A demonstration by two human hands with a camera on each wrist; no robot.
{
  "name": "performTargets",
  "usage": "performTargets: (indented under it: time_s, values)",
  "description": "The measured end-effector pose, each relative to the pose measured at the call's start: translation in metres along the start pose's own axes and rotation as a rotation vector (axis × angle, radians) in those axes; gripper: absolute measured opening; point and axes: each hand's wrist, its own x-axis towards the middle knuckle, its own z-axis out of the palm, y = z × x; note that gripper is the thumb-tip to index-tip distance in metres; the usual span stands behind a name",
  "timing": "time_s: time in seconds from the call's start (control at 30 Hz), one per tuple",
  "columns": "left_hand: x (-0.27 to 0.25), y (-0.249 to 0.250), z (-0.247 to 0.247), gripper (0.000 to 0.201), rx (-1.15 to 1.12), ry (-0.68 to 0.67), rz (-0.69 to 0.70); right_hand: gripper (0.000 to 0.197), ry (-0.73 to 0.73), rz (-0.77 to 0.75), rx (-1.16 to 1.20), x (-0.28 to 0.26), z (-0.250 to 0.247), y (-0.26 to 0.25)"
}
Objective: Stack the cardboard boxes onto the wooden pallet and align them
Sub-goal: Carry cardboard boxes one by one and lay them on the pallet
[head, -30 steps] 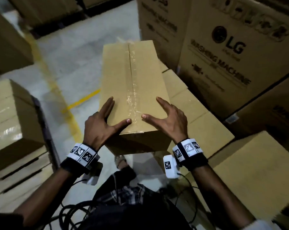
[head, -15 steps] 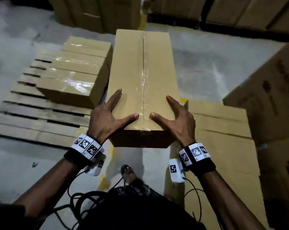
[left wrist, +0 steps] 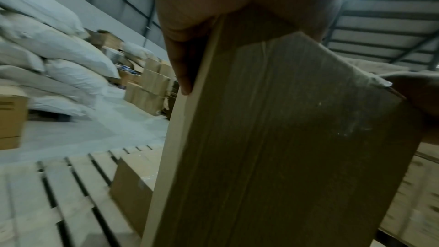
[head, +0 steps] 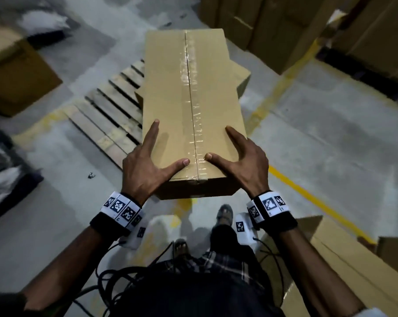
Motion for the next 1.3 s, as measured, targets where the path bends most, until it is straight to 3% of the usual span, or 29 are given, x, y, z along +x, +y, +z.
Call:
performTargets:
  time_s: [0.3,0.4,0.63,0.9,1.03,1.17,1.3]
  values:
    - [0.071,-0.019,0.035,0.114,0.131,0.286,-0.34,0.101,-0.381,-0.232,-0.019,0.176,0.059,-0.005]
    - [0.091,-0.016,0.047,0.117,0.158,0.294,-0.463,0.103,-0.513,-0.3,-0.035,0.224,0.071,-0.004]
    - [0.112,-0.031,0.085,0.111,0.127,0.381,-0.69,0.103,-0.71,-0.396,-0.106,0.288,0.127,0.004]
    - [0.143,-0.107,0.151,0.109,0.105,0.354,-0.748,0.099,-0.809,-0.351,-0.161,0.323,0.229,0.063]
    - [0.157,-0.163,0.197,0.121,-0.009,0.306,-0.806,0.1,-0.801,-0.31,-0.2,0.336,0.288,0.108]
    - [0.172,-0.217,0.252,0.118,-0.158,0.266,-0.862,0.101,-0.782,-0.317,-0.228,0.352,0.345,0.16]
    - [0.181,-0.267,0.311,0.122,-0.096,0.197,-0.785,0.104,-0.762,-0.351,-0.225,0.371,0.393,0.214]
